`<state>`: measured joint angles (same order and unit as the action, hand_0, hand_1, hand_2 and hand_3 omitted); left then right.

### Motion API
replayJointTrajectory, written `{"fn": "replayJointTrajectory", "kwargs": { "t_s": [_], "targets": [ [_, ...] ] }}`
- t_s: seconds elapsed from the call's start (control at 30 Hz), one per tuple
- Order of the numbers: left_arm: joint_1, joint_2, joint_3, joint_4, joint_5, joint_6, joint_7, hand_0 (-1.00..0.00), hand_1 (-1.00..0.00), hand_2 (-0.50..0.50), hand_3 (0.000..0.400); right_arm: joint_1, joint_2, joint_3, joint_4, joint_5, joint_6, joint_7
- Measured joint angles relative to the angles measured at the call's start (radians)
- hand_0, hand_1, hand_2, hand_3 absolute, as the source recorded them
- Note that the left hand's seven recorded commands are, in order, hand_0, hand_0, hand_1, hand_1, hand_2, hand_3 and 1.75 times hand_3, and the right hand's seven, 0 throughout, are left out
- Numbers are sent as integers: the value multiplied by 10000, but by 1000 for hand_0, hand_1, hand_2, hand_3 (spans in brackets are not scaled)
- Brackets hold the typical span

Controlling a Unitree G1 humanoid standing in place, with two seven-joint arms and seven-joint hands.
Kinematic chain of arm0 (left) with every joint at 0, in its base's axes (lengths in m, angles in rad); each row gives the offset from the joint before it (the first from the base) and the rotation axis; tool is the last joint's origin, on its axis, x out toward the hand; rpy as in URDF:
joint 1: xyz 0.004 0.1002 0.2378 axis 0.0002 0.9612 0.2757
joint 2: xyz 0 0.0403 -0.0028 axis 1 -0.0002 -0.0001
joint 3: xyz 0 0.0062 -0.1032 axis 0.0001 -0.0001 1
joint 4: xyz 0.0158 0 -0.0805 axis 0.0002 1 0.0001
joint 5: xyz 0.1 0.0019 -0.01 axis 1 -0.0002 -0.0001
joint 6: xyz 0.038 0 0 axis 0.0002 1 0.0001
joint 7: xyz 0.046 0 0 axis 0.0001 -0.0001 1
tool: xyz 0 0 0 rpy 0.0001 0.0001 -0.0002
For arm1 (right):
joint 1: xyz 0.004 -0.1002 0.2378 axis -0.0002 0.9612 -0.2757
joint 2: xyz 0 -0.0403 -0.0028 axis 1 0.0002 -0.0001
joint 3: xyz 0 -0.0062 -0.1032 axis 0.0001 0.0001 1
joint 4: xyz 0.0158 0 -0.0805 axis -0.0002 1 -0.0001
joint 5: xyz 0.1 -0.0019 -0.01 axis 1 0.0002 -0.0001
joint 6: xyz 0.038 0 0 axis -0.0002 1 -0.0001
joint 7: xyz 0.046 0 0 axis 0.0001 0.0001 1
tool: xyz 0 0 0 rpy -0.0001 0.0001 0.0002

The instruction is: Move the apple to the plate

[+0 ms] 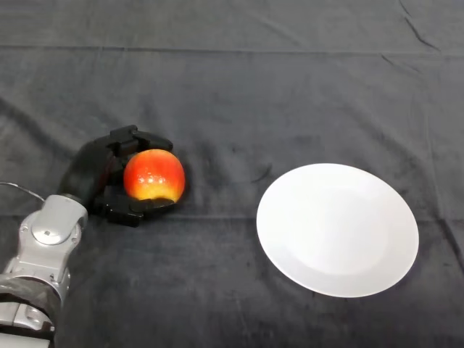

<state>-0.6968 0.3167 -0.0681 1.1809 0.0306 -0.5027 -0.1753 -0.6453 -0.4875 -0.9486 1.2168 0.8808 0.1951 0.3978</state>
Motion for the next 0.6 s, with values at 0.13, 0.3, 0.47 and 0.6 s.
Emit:
{"fn": "replayJointTrajectory", "kwargs": {
  "t_s": [0.13, 0.3, 0.47, 0.6],
  "targets": [
    [-9, -14, -37, -17, 18, -123, 112, -1000, -1000, 0, 400, 0, 0, 0, 0, 0, 0, 0],
    [-13, -117, -53, -337, 148, -704, 286, -1000, -1000, 0, 400, 0, 0, 0, 0, 0, 0, 0],
    [-206, -379, -143, -421, 187, -1537, 414, -1000, -1000, 0, 400, 0, 0, 0, 0, 0, 0, 0],
    [-323, -559, -352, -575, 215, -2162, 444, -1000, -1000, 0, 400, 0, 0, 0, 0, 0, 0, 0]
  ]
}}
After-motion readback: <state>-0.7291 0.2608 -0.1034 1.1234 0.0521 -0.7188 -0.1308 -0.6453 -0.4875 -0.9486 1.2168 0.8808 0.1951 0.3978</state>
